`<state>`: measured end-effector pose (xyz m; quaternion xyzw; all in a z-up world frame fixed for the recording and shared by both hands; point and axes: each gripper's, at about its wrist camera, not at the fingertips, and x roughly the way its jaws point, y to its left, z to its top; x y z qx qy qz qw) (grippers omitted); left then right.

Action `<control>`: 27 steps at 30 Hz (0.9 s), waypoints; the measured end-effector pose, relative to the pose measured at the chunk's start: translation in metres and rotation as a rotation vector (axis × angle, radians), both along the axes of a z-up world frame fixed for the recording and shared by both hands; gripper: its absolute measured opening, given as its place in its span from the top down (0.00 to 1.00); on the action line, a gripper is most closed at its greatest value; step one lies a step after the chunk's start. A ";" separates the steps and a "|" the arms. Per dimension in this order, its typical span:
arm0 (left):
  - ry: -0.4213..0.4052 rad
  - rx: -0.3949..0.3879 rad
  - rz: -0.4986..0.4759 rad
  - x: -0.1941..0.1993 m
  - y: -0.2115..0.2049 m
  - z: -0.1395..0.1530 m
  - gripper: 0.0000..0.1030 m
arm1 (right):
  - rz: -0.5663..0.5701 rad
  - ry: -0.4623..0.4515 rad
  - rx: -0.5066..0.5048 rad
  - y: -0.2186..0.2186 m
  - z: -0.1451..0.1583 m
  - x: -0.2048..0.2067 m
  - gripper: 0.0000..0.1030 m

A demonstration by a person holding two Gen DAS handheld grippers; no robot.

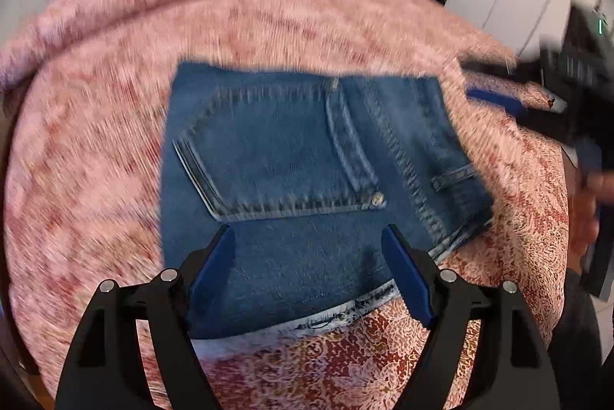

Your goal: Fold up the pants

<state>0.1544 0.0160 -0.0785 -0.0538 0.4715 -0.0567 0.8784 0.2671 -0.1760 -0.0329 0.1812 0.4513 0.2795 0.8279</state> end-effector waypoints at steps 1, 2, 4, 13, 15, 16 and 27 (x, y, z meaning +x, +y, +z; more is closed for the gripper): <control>0.008 0.001 0.006 0.000 -0.001 -0.003 0.24 | 0.014 -0.002 -0.011 0.009 -0.001 0.008 0.59; 0.002 0.011 0.006 -0.001 -0.001 -0.004 0.24 | 0.026 0.019 -0.009 0.020 -0.007 0.020 0.59; 0.001 0.026 0.000 0.000 -0.003 -0.006 0.23 | 0.019 0.052 0.001 0.029 -0.019 0.034 0.59; 0.004 -0.010 0.012 0.004 0.002 -0.012 0.21 | 0.001 0.159 -0.114 0.038 -0.053 0.048 0.58; 0.001 -0.013 0.015 0.004 0.003 -0.013 0.21 | -0.007 0.161 -0.081 0.032 -0.044 0.037 0.56; -0.001 -0.015 0.015 0.004 0.003 -0.013 0.20 | 0.001 0.154 -0.058 0.029 -0.040 0.029 0.56; -0.006 -0.021 -0.013 0.001 -0.002 -0.012 0.09 | 0.064 0.217 -0.022 -0.004 -0.058 -0.044 0.25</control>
